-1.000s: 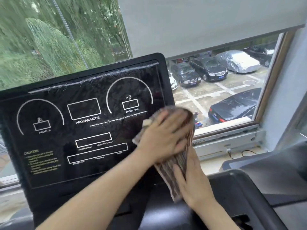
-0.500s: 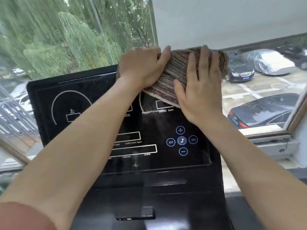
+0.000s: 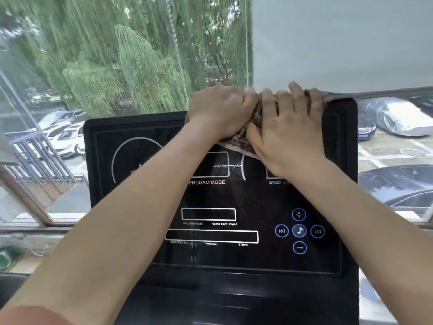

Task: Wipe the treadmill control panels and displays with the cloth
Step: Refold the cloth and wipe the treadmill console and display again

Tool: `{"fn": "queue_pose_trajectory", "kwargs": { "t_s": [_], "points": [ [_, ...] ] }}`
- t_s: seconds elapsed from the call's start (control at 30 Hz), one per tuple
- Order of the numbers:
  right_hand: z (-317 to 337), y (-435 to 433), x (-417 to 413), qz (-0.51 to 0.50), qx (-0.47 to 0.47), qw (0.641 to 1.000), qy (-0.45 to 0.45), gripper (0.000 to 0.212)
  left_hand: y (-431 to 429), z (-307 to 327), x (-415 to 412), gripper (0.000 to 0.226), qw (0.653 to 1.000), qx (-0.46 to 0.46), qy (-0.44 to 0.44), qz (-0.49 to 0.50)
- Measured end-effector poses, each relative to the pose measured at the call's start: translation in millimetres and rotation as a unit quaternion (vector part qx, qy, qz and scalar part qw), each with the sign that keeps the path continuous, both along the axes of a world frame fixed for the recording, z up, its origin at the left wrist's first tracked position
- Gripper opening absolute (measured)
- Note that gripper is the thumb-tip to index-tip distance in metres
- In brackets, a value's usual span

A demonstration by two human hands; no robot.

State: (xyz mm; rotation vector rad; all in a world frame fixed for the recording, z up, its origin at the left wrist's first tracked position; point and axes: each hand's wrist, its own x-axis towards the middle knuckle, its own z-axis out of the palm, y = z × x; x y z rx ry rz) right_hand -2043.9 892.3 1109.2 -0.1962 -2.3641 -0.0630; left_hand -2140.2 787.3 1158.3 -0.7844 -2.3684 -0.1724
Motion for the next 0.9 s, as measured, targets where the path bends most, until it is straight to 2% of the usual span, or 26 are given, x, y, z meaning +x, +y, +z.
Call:
{"fn": "queue_pose_trajectory", "kwargs": {
  "t_s": [0.2, 0.33, 0.4, 0.47, 0.57, 0.67, 0.77, 0.9],
  "points": [
    [-1.3, -51.3, -21.4, 0.03, 0.032, 0.999, -0.005, 0.07, -57.6, -9.8, -12.8, 0.054, 0.997, 0.035, 0.071, 0.004],
    [18.0, -95.3, -35.1, 0.016, 0.077, 0.994, -0.075, 0.072, -119.9, -16.7, -31.8, 0.052, 0.994, 0.048, 0.094, 0.024],
    [21.8, -121.7, -48.0, 0.048, 0.098, 0.99, -0.086, 0.073, -158.5, -20.0, -42.6, 0.05, 0.991, 0.063, 0.118, 0.033],
    [18.1, -154.1, -65.6, 0.085, 0.113, 0.986, -0.084, 0.072, -197.8, -24.0, -53.1, 0.045, 0.985, 0.105, 0.124, 0.049],
    [4.4, -193.7, -86.5, 0.11, 0.132, 0.984, -0.047, 0.07, -231.0, -38.5, -61.5, 0.031, 0.97, 0.218, 0.075, 0.081],
    [-12.2, -215.1, -90.3, 0.128, 0.138, 0.982, -0.025, 0.066, -238.9, -61.6, -59.1, 0.037, 0.957, 0.279, 0.037, 0.071],
    [-31.6, -203.3, -78.4, 0.15, 0.163, 0.975, -0.028, 0.067, -230.7, -85.3, -42.7, 0.056, 0.965, 0.25, 0.03, 0.077],
    [-45.4, -165.1, -58.2, 0.132, 0.191, 0.972, -0.035, 0.075, -209.3, -105.4, -16.2, 0.062, 0.976, 0.183, 0.055, 0.102]
  ]
}}
